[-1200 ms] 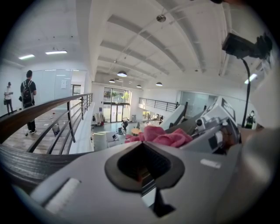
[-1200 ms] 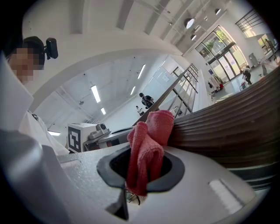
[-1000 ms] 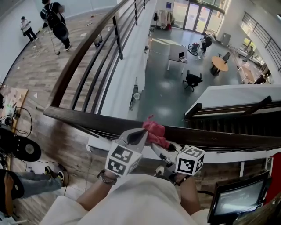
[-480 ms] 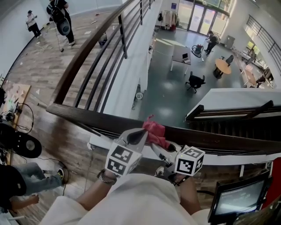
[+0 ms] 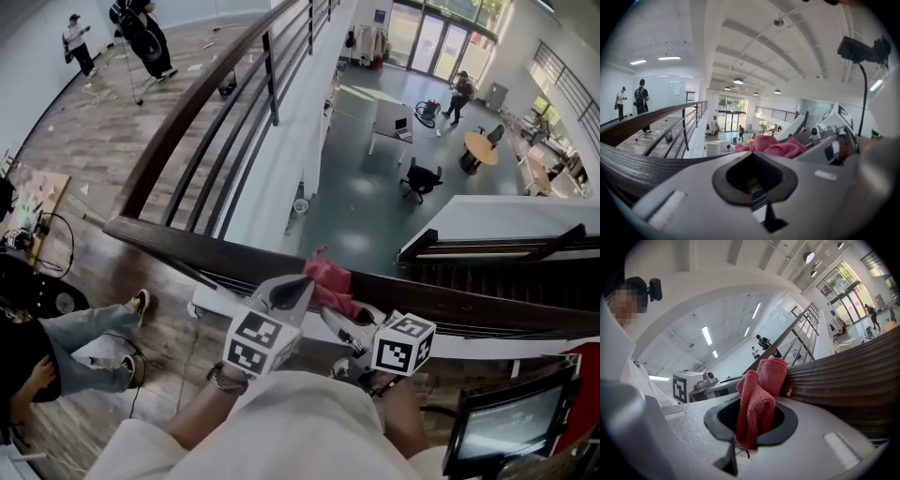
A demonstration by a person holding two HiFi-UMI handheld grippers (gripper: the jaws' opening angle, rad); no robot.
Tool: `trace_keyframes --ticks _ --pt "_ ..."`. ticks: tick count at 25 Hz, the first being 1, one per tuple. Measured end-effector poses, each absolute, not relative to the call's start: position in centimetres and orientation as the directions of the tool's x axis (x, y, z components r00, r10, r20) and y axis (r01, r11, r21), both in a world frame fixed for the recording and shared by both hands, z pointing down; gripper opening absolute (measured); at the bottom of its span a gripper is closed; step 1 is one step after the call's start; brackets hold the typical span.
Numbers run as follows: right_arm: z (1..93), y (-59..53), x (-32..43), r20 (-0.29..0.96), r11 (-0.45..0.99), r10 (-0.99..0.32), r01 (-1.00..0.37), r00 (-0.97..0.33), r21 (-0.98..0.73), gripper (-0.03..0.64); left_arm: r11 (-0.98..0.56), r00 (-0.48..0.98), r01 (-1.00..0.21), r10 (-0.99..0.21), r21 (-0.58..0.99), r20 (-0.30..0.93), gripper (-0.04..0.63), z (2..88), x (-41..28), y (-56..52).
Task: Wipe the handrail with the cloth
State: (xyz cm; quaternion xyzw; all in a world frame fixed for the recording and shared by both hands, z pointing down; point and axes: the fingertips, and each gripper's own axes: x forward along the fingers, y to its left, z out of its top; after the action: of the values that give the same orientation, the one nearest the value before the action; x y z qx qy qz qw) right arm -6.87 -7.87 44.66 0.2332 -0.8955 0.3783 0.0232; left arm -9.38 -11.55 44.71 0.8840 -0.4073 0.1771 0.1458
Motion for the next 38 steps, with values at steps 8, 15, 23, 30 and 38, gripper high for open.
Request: trace_keyframes --ticks 8,15,23,30,38 --pt "44.4 -8.0 -8.0 0.222 0.617 -0.376 -0.422 -0.9 -0.664 0.061 -0.598 0.583 -0.793 -0.69 0.117 0.428 0.005 44.4 -10.6 -11.6" --pt "44.6 -8.3 -10.1 0.228 0.627 -0.357 -0.413 -0.906 -0.66 0.061 -0.578 0.566 -0.807 -0.699 0.121 0.436 0.005 44.8 -12.8 -11.8" --pt "44.3 -8.0 -11.1 0.23 0.636 -0.339 -0.403 -0.912 -0.658 0.061 -0.556 0.547 -0.823 -0.718 0.118 0.431 0.005 44.5 -13.9 -11.5" --pt "44.2 -8.2 -12.0 0.233 0.635 -0.337 -0.403 -0.912 -0.659 0.061 -0.548 0.546 -0.826 -0.722 0.13 0.424 0.005 44.1 -14.7 -11.7" --pt "44.3 -8.1 -12.5 0.244 0.627 -0.352 -0.421 -0.904 -0.656 0.061 -0.565 0.559 -0.816 -0.712 0.127 0.425 0.005 44.2 -15.2 -11.5"
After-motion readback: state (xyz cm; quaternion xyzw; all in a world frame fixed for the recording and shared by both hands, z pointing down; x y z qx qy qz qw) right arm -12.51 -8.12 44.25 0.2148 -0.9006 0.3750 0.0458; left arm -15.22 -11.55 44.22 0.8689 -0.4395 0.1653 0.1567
